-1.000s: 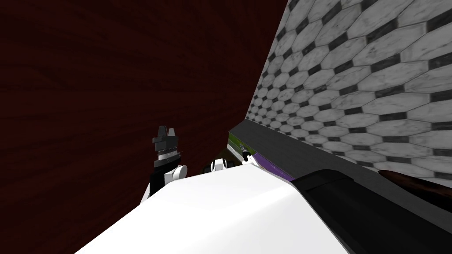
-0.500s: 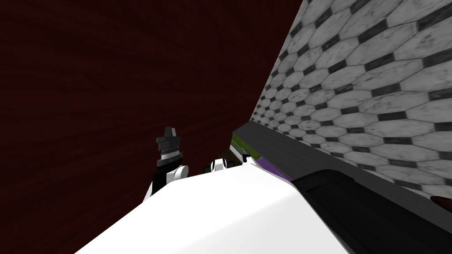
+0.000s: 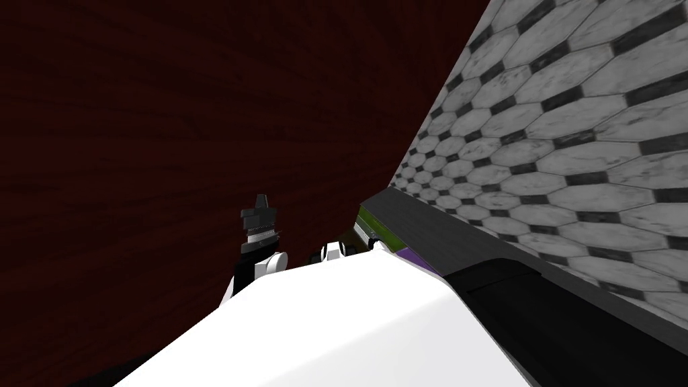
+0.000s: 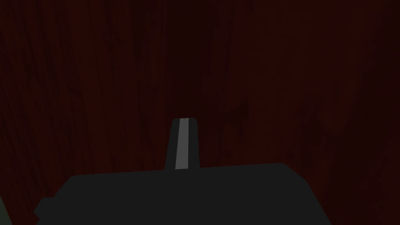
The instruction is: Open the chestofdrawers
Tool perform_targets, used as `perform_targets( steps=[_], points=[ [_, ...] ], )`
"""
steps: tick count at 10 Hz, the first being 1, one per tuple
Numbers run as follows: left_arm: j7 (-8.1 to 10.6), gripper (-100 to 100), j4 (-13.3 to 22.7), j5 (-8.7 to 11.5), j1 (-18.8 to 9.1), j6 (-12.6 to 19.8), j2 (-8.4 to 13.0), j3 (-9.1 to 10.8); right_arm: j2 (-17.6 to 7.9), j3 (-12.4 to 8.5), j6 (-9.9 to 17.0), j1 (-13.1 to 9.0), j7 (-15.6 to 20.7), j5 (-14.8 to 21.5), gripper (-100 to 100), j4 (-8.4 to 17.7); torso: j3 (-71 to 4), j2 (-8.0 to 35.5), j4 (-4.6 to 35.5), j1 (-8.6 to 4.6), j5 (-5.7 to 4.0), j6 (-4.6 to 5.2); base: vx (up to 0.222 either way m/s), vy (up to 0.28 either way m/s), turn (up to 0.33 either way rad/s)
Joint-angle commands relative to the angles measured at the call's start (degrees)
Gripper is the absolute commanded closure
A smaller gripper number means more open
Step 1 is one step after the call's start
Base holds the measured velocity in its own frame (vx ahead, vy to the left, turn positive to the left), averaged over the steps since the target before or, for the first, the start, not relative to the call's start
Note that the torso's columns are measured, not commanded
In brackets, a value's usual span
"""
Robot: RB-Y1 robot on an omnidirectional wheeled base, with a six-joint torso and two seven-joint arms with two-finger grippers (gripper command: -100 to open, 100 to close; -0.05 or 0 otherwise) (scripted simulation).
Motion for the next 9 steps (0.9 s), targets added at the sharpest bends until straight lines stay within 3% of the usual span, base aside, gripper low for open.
perform_targets(
  steps=[1, 2, 3, 8, 9],
  points=[
    [0.00, 0, 0.02, -0.04, 0.01, -0.01, 0.02, -0.12, -0.26, 0.37, 4.46, -0.85, 0.30, 2.48, -100, 4.56, -0.03, -0.07, -0.02, 0.10, 0.03, -0.04, 0.027, 0.022, 0.173],
    [0.01, 0, 0.04, -0.12, 0.03, -0.02, 0.09, -0.38, -0.26, 0.37, 4.95, -0.85, 0.30, 2.48, -100, 4.82, -0.05, -0.07, -0.03, 0.19, 0.07, -0.09, 0.012, -0.001, 0.005],
    [0.01, 0, 0.04, -0.16, 0.07, -0.07, 0.12, -0.51, -0.28, 0.74, 7.24, -1.45, 0.43, 4.91, -100, 7.48, -0.07, -0.08, -0.04, 0.17, 0.07, 0.01, 0.025, 0.021, 0.258],
    [0.03, 0, 0.11, -0.41, 0.16, -0.19, 0.31, -1.32, -0.39, 1.45, 15.66, -2.67, 0.65, 9.56, -100, 15.18, -0.10, -0.16, -0.05, 0.25, 0.08, -0.06, 0.027, 0.019, 0.190],
    [0.03, 0, 0.12, -0.49, 0.22, -0.23, 0.38, -1.56, -0.39, 1.45, 15.66, -2.67, 0.65, 9.56, -100, 15.97, -0.11, -0.14, -0.05, 0.19, 0.07, -0.02, 0.008, 0.007, -0.025]
  ],
)
